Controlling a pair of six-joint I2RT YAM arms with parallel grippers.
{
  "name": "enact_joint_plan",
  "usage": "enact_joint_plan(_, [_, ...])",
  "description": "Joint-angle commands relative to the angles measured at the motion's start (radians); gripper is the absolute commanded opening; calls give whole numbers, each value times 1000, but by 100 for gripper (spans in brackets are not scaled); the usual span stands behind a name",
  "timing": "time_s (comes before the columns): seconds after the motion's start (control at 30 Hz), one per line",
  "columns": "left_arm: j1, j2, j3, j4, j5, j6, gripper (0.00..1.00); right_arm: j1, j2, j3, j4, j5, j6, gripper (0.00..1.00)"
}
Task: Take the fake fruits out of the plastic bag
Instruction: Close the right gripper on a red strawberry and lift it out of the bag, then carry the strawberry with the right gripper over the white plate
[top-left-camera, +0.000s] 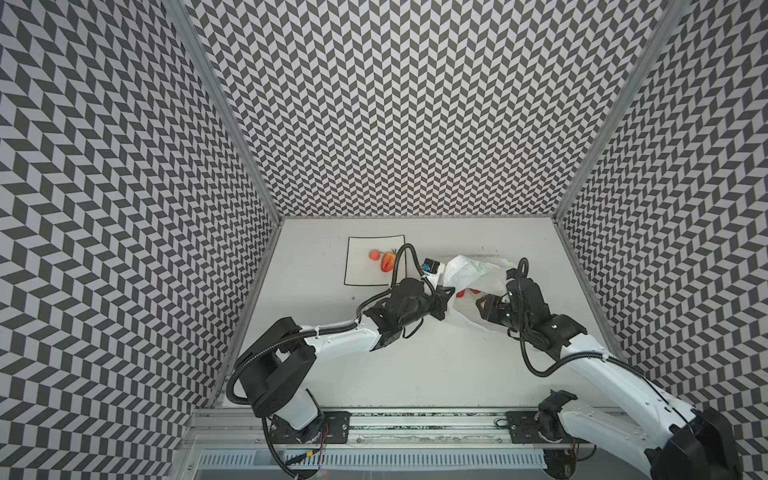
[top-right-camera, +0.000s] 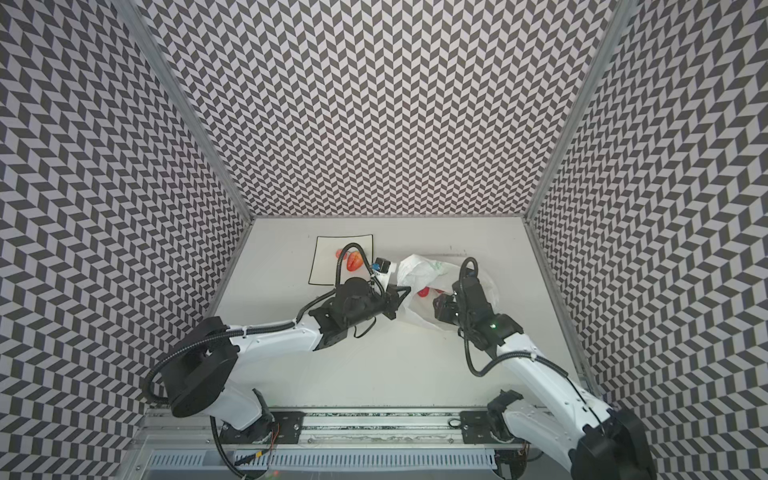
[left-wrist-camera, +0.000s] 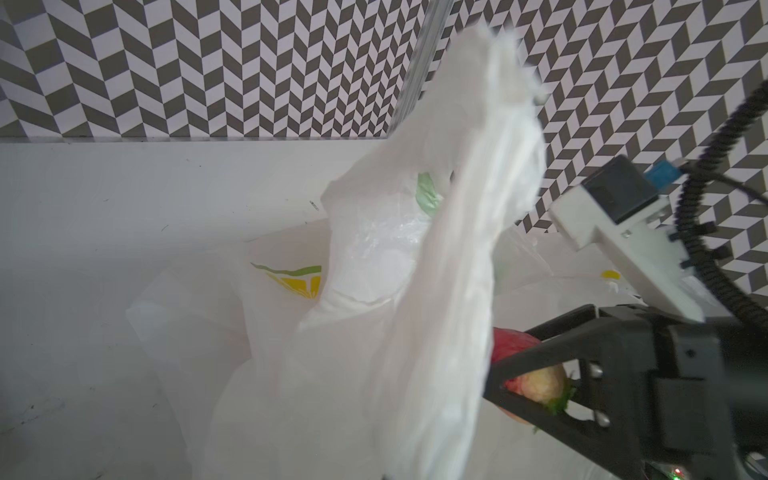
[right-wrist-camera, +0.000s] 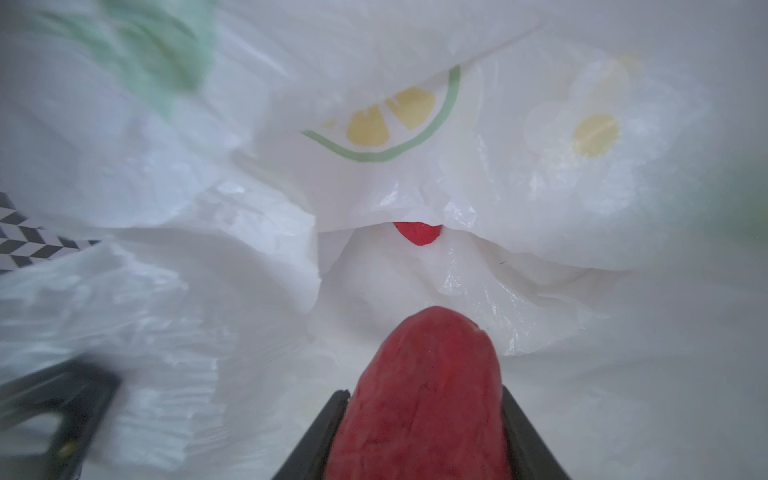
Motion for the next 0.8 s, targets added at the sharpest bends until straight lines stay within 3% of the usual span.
enact_joint_plan(0.0, [4, 4, 26, 12, -7, 10, 0, 0, -71, 34, -74, -26, -31, 32])
enact_joint_plan(0.1, [3, -3, 26, 0, 3, 10, 10, -2, -124, 62, -135, -12, -23, 32])
enact_joint_plan(0.23, [4, -39, 12, -1, 23, 10, 39, -1, -194, 112, -208, 11, -5, 32])
enact_joint_plan(0.5, [4, -153, -26, -97, 66, 82, 84, 0, -291, 259, -345, 137, 52, 32])
enact_joint_plan(0.53, [3, -171, -33, -120, 72, 105, 98, -1, -288, 282, -364, 174, 71, 32])
enact_joint_plan(0.77, [5, -319, -79, -234, 132, 261, 100, 0, -257, 395, -314, 310, 85, 32])
